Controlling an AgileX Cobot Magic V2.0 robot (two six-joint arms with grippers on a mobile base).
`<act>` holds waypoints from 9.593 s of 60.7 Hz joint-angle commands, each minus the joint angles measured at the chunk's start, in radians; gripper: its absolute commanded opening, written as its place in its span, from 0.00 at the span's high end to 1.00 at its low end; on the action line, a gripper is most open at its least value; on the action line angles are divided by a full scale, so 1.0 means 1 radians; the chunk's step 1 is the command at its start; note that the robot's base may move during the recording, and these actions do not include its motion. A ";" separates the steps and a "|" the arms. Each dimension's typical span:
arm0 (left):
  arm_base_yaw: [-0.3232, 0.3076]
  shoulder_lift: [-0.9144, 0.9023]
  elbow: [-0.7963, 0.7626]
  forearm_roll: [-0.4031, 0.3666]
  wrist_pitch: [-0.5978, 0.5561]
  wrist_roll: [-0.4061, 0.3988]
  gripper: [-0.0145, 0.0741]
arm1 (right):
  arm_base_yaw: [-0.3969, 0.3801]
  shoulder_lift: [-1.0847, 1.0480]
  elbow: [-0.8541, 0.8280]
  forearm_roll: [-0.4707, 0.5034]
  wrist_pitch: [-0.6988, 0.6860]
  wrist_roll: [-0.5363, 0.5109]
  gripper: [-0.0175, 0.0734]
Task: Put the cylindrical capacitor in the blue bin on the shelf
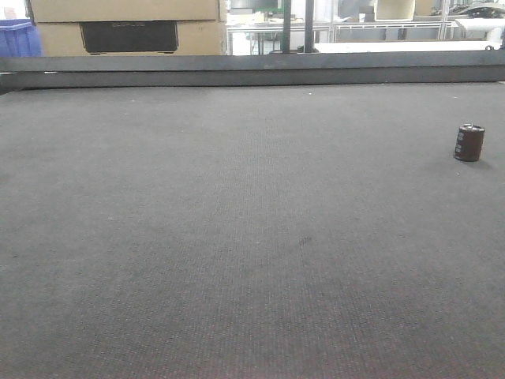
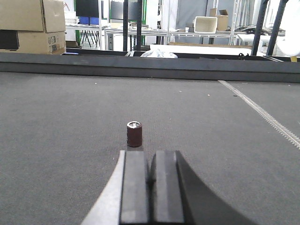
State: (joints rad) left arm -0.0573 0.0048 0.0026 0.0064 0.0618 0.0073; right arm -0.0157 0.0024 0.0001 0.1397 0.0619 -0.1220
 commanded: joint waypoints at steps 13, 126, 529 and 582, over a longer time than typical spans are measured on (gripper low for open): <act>-0.008 -0.005 -0.003 -0.006 -0.026 0.000 0.96 | 0.001 -0.002 0.000 0.001 -0.020 -0.004 0.99; -0.095 0.503 -0.716 -0.076 0.230 -0.013 0.23 | 0.001 0.918 -0.573 0.040 -0.145 -0.004 0.21; -0.048 0.760 -0.966 -0.134 0.637 0.155 0.96 | 0.106 0.592 -0.885 -0.140 0.547 0.113 0.93; -0.048 0.760 -0.966 -0.134 0.653 0.155 0.96 | 0.106 0.592 -0.885 -0.140 0.525 0.113 0.93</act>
State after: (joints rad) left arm -0.0996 0.7711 -0.9621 -0.1166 0.7268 0.1587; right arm 0.0875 0.6009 -0.8765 0.0173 0.6220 -0.0083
